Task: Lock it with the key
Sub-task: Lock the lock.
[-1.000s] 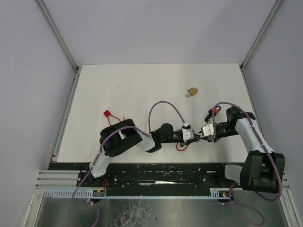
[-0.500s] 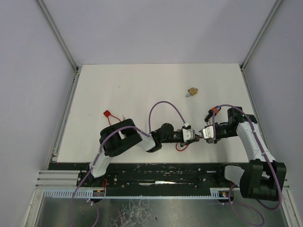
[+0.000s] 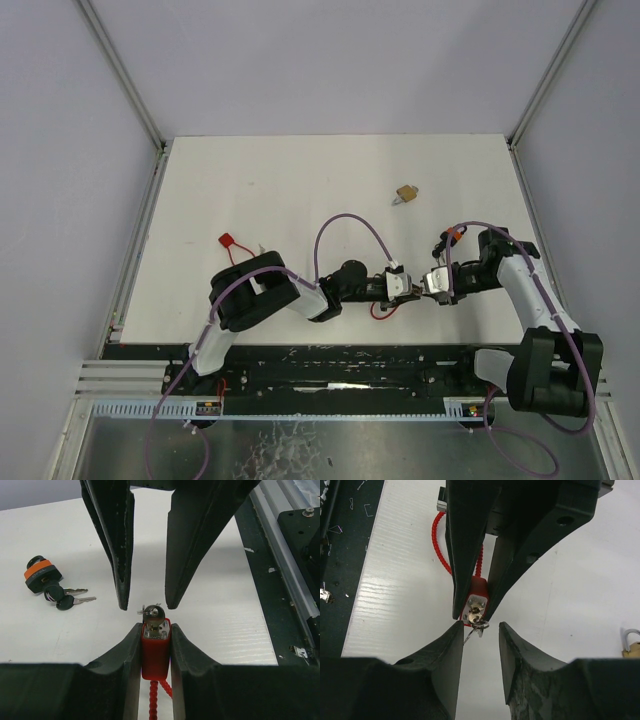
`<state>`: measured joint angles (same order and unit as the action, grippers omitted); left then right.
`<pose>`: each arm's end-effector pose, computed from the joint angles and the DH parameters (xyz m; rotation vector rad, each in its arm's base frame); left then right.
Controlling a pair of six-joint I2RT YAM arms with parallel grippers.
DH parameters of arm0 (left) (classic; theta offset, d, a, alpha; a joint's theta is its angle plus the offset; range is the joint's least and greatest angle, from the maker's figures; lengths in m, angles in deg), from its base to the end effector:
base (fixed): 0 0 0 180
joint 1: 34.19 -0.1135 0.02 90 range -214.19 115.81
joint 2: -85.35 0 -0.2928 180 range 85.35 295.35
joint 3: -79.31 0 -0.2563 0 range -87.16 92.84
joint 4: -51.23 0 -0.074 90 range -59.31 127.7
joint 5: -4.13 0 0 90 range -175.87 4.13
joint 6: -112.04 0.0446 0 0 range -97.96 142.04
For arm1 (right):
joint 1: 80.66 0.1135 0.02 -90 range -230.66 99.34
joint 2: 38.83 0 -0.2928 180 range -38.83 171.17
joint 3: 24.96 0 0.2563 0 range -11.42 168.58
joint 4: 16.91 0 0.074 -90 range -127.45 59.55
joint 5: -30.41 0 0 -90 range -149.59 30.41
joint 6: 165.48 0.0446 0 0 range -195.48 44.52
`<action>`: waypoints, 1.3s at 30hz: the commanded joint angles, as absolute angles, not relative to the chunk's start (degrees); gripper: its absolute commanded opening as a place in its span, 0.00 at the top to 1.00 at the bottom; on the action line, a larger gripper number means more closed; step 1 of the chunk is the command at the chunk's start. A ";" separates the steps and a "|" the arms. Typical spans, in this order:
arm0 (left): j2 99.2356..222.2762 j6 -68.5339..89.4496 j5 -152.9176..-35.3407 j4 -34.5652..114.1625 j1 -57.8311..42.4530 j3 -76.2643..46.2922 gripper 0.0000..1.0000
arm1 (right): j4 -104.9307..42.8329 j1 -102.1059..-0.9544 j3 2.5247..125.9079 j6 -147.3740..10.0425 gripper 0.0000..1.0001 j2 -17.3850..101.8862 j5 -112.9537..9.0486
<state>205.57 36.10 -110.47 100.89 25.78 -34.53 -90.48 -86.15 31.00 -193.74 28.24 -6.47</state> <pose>0.2001 -0.3833 0.1502 1.2950 1.1485 -0.9534 0.1694 0.0196 0.2334 -1.8995 1.2001 0.4373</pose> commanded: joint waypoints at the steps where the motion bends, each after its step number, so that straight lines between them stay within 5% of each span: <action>1: 204.67 38.01 -111.53 98.17 25.58 -34.44 1.00 | -92.14 -85.76 31.36 -217.35 0.59 29.33 -5.98; 15: 204.59 38.03 -111.88 97.99 25.66 -34.51 1.00 | -90.19 -84.26 31.40 -215.17 0.67 31.24 -5.77; 33: 202.87 41.92 -110.01 94.43 25.67 -33.46 1.00 | -92.15 -84.17 31.93 -210.21 0.98 30.81 -5.17; 39: 202.08 44.55 -108.75 93.99 25.67 -33.38 1.00 | -93.18 -84.17 32.32 -207.38 0.99 31.12 -2.56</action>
<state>203.43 40.06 -110.60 95.47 25.78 -34.23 -90.35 -84.62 30.93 -193.74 30.99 -6.36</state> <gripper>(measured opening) 0.209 0.207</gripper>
